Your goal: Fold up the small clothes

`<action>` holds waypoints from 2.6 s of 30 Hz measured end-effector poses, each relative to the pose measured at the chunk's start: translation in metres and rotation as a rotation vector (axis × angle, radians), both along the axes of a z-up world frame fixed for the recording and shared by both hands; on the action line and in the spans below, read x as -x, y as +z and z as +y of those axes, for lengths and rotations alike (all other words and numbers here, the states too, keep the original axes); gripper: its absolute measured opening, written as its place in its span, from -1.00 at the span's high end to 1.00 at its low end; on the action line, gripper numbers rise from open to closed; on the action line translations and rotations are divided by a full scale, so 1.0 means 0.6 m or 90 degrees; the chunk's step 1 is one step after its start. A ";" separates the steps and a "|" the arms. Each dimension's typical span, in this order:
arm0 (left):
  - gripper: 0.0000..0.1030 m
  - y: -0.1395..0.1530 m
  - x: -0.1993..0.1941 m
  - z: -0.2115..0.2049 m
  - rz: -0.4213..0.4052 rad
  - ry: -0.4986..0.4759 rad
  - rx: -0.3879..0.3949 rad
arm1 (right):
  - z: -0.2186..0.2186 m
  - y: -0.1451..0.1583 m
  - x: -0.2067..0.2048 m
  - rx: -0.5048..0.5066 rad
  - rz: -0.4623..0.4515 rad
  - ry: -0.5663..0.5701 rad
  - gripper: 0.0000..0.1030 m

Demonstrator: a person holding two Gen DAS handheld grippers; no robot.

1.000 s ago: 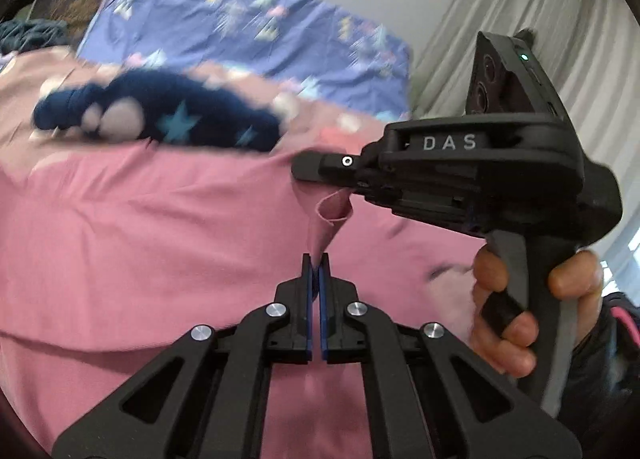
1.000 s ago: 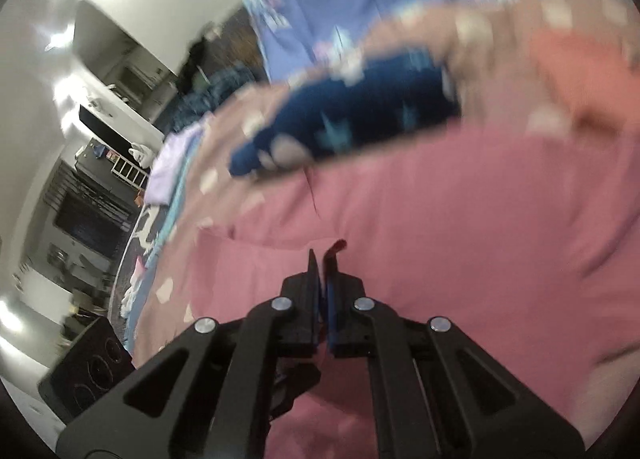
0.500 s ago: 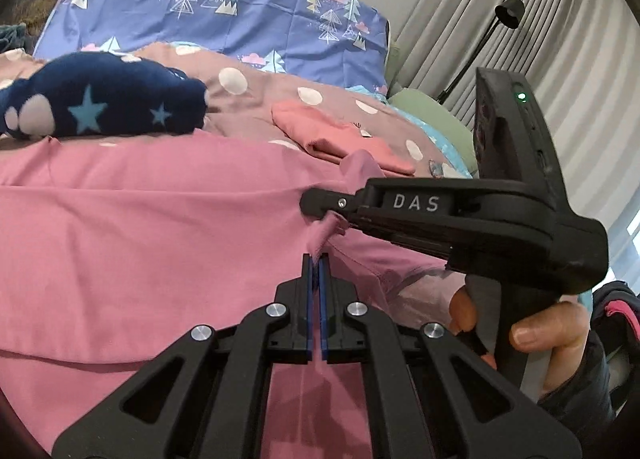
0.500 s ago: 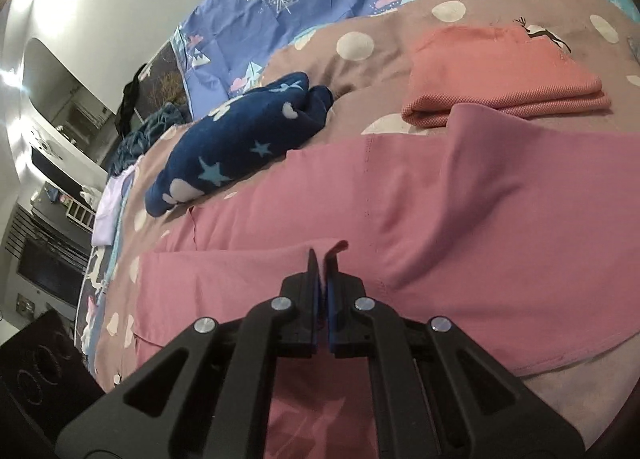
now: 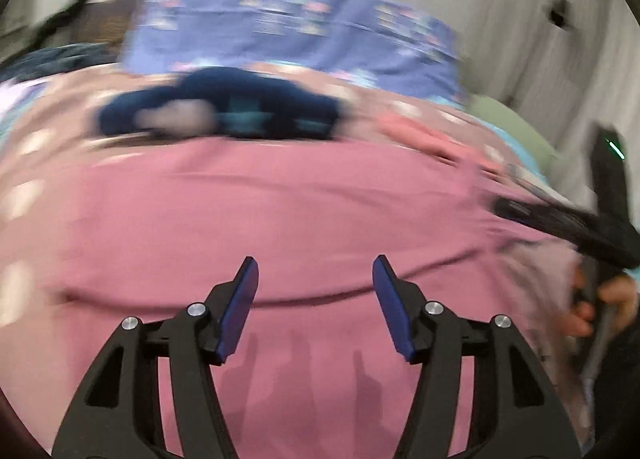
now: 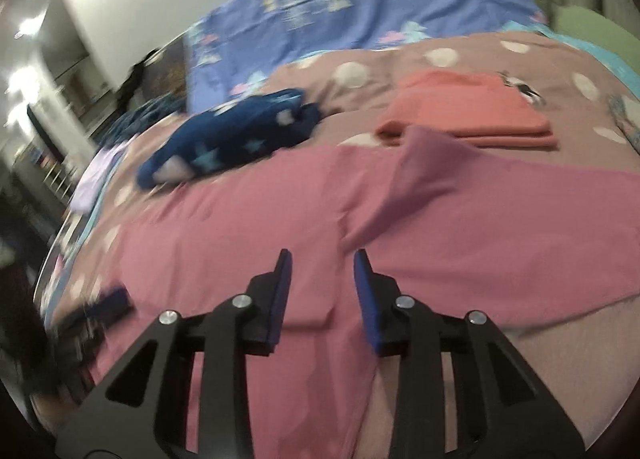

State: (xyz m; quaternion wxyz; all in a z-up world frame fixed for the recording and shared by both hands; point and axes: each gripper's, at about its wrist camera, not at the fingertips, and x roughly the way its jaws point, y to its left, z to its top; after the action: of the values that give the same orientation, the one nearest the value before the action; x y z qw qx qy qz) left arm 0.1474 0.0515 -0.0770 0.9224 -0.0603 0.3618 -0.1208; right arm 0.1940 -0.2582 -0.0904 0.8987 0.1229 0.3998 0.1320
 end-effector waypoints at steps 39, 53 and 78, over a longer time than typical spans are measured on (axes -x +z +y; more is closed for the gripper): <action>0.88 -0.078 -0.014 0.268 0.051 0.181 0.153 | 0.630 -0.051 -0.199 0.064 0.172 0.292 0.52; 0.88 -0.075 0.005 0.273 0.061 0.193 0.120 | 0.565 0.002 -0.147 0.021 0.068 0.296 0.79; 0.59 0.047 -0.003 0.149 -0.003 0.127 -0.034 | 0.163 -0.096 -0.023 -0.059 0.063 0.053 0.89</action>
State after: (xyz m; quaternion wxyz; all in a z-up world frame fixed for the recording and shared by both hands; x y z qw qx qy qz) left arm 0.1491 0.1411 -0.0489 0.9321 -0.0710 0.3546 -0.0185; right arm 0.2079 -0.1602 -0.1479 0.8648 0.1537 0.4422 0.1815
